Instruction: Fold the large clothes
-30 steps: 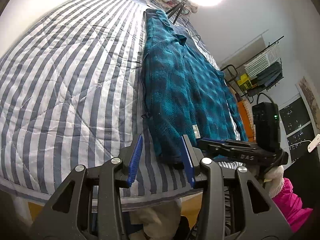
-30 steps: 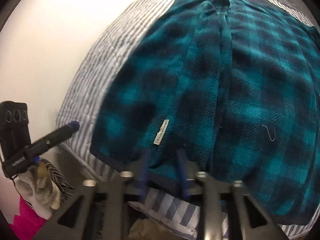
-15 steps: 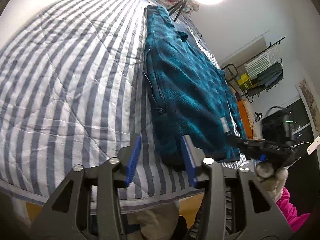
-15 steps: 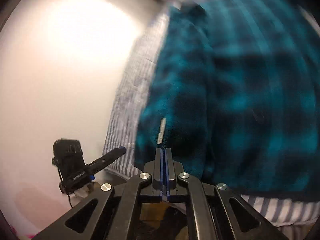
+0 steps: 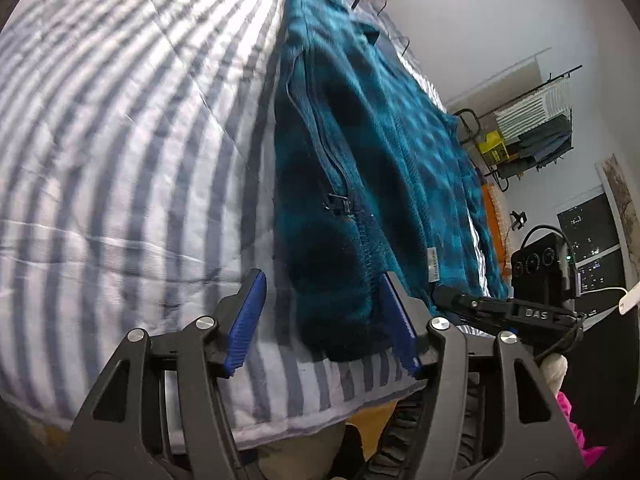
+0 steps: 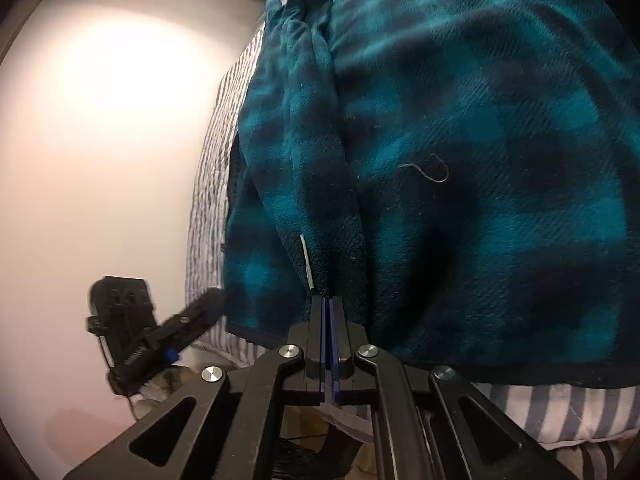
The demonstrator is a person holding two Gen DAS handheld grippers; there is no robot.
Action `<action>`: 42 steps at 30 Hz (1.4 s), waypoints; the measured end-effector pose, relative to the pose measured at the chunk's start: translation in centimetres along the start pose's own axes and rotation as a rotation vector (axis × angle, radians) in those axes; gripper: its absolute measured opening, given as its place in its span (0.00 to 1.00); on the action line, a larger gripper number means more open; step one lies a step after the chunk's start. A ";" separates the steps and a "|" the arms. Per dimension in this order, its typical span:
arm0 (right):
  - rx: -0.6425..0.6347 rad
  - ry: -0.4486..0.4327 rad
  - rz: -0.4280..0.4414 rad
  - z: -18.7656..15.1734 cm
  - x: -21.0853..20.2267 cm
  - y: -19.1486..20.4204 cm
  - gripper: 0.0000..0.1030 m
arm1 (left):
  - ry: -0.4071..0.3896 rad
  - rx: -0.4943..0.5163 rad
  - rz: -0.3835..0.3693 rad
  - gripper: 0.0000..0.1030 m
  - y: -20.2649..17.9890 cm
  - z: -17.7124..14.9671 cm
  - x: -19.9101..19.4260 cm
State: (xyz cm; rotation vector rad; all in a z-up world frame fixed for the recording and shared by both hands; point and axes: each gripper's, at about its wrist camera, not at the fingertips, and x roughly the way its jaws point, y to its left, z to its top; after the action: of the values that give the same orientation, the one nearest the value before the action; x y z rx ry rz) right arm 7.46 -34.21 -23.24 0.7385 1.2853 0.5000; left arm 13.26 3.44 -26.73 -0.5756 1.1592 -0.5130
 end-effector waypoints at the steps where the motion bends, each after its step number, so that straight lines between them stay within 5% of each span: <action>1: -0.003 -0.001 0.004 -0.3 -0.3 0.2 0.00 | 0.019 -0.005 -0.017 0.58 0.0 0.0 0.8; 3: -0.002 -0.013 0.032 -0.2 -1.1 0.7 0.00 | 0.058 0.012 -0.024 0.27 -0.4 -0.3 2.2; 5: -0.017 -0.056 0.074 0.3 -3.2 1.6 0.00 | 0.047 0.055 0.011 0.15 -1.5 -0.4 2.2; 8: -0.061 -0.091 0.038 0.3 -4.6 1.8 0.00 | -0.003 0.136 0.021 0.14 -3.5 -0.7 0.1; 11: -0.120 0.016 -0.147 0.1 -1.6 1.4 0.00 | -0.011 0.207 0.123 0.14 -4.4 -1.1 0.5; 14: -0.207 0.058 -0.183 0.4 -1.0 2.6 0.06 | 0.010 0.194 0.155 0.19 -3.5 -1.7 1.2; 17: -0.313 -0.038 -0.193 2.0 -3.4 5.1 0.33 | -0.022 0.209 0.199 0.33 -3.6 -2.0 -0.4; 22: -0.416 -0.172 -0.175 7.3 -5.4 8.8 0.43 | -0.188 0.253 0.207 0.33 -6.1 -2.3 -4.1; 27: -0.501 -0.191 -0.218 14.8 -1.8 12.0 0.50 | -0.158 0.350 0.092 0.36 -10.8 -1.9 -2.6; 29: -0.514 -0.194 -0.264 17.5 -0.1 12.4 0.53 | -0.112 0.360 0.052 0.50 -12.1 -1.8 -0.8; 34: -0.482 -0.158 -0.327 24.1 4.5 11.8 0.53 | 0.013 0.381 0.096 0.49 -13.1 -2.2 5.2; 37: -0.442 -0.115 -0.326 27.1 7.5 11.1 0.53 | 0.053 0.399 0.110 0.17 -13.3 -2.6 7.4; 40: -0.418 -0.085 -0.351 28.4 9.2 10.4 0.52 | 0.047 0.440 0.121 0.07 -13.7 -2.8 7.9; 42: -0.418 -0.061 -0.366 29.0 10.3 9.9 0.30 | 0.037 0.462 0.117 0.05 -13.8 -3.0 7.8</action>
State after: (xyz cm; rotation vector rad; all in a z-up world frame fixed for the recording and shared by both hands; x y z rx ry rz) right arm 38.61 -26.41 -19.78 0.1618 1.1737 0.4225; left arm 11.84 -12.34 -23.88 -0.0996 1.0554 -0.6667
